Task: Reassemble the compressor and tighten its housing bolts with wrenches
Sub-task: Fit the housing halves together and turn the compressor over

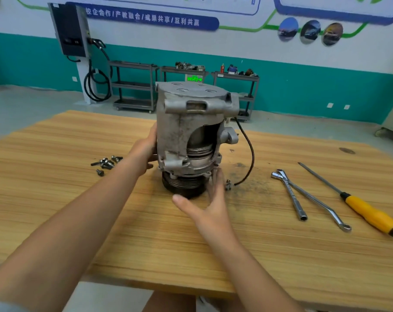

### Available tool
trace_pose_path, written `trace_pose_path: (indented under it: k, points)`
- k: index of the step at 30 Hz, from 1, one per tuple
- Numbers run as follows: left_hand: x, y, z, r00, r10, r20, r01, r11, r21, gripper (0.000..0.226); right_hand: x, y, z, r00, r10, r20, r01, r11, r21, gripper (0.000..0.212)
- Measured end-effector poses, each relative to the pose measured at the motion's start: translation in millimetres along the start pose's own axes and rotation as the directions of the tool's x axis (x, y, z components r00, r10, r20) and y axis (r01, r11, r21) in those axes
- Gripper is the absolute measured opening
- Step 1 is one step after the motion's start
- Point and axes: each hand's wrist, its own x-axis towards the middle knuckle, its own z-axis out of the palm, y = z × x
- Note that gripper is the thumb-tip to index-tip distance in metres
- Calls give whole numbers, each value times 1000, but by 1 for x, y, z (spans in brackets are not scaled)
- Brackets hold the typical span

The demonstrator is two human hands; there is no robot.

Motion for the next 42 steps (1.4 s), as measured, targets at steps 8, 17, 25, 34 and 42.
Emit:
trace_pose_path:
  k: [8,17,25,34,42]
  points:
    - [-46,-29,-24,989,135,57,-135,991,-4,31,24,0,-32,991,62,-123,-72,994,-78,96]
    - [-83,-29,-23,923,376,76,-382,883,271,18,52,-4,-30,996,-83,-34,76,981,-180,60]
    - [-81,-31,-26,899,425,106,-434,832,347,33,54,3,-28,991,-129,-37,120,974,-190,68]
    - [-82,-45,-17,843,536,29,-465,703,538,54,55,7,-31,992,-108,-65,96,981,-166,73]
    - [-80,-47,-9,814,579,-29,-490,714,500,59,57,10,-29,993,-116,-16,113,983,-148,85]
